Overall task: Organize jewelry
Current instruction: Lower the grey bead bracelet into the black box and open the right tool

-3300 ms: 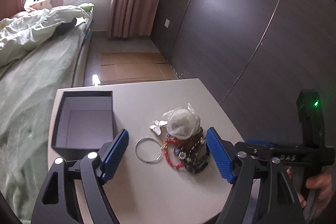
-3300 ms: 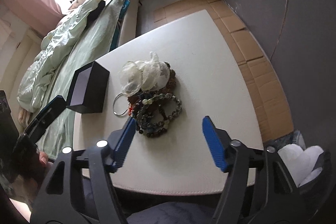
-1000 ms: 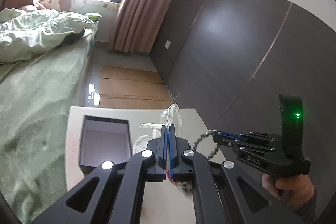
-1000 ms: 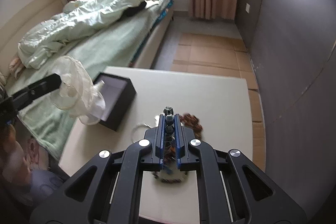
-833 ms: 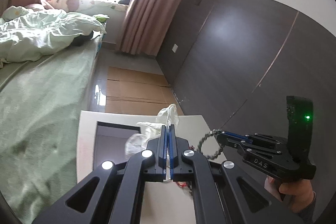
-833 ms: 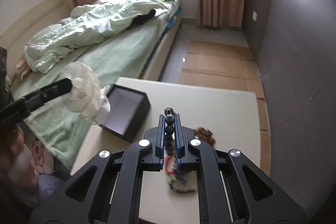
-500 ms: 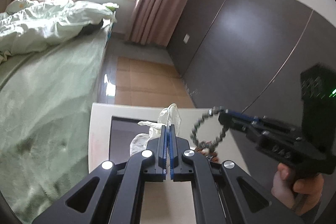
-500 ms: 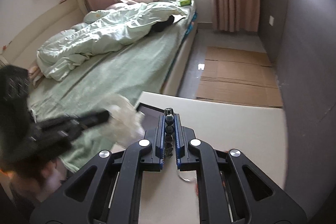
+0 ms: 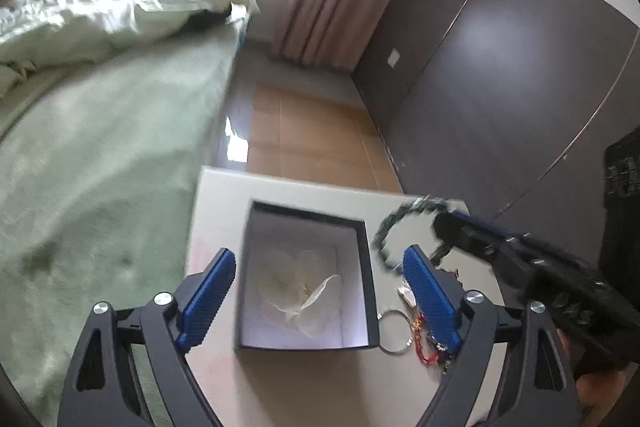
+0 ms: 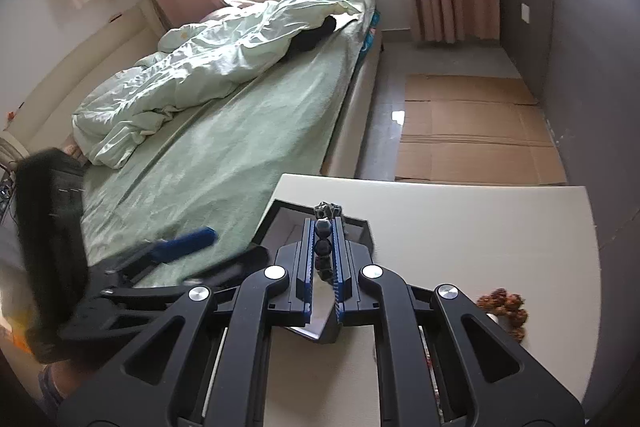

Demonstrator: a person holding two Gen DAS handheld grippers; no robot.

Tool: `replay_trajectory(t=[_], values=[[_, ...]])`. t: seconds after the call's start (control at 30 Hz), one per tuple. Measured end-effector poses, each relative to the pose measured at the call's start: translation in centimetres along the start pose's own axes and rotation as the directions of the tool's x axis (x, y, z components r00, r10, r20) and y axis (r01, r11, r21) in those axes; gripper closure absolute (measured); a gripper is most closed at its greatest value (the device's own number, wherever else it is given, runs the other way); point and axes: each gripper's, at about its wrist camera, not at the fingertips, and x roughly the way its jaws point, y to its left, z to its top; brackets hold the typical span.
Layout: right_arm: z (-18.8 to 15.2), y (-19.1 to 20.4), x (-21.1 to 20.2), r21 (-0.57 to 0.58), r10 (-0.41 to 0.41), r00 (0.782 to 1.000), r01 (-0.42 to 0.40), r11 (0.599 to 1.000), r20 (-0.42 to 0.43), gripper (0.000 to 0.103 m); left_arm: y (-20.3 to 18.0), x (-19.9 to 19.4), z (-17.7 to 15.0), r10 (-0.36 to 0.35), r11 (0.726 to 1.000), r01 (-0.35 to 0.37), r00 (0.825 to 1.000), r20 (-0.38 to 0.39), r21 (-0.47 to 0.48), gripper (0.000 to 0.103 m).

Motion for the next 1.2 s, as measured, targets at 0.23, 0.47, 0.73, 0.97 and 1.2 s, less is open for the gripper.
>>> replay_trajectory(t=[0.23,0.47,0.73,0.97,1.2], values=[[-0.3,0.9,1.4,0.026,0.066,0.997,-0.066,0.998,-0.033,0.094,2.3,-2.7,-0.1,0.058,0.995,-0.053,0.997,0.055,-0.085,0.02],[-0.7,2.0,3.0,0.058,0.122,0.989,-0.117,0.991,-0.083,0.094,4.3,-4.4,-0.3,0.114,0.987,-0.105,0.991,0.072,-0.119,0.014],[-1.3,-0.5,1.9,0.127,0.023,0.997,-0.013,0.992,-0.074,0.031,4.6,-5.1,-0.7,0.127,0.988,-0.119,0.989,0.081,-0.1,0.009],[-2.1,-3.1,-0.8,0.151,-0.045,0.997,0.054,0.987,-0.063,0.031,1.5,-4.9,-0.9,0.087,0.996,-0.085,0.993,0.086,-0.025,0.009],[-2.8,-5.5,-3.7,0.172,-0.075,0.996,0.082,0.982,-0.044,0.031,-1.9,-4.0,-1.4,0.043,0.997,-0.047,0.997,0.069,0.057,0.011]])
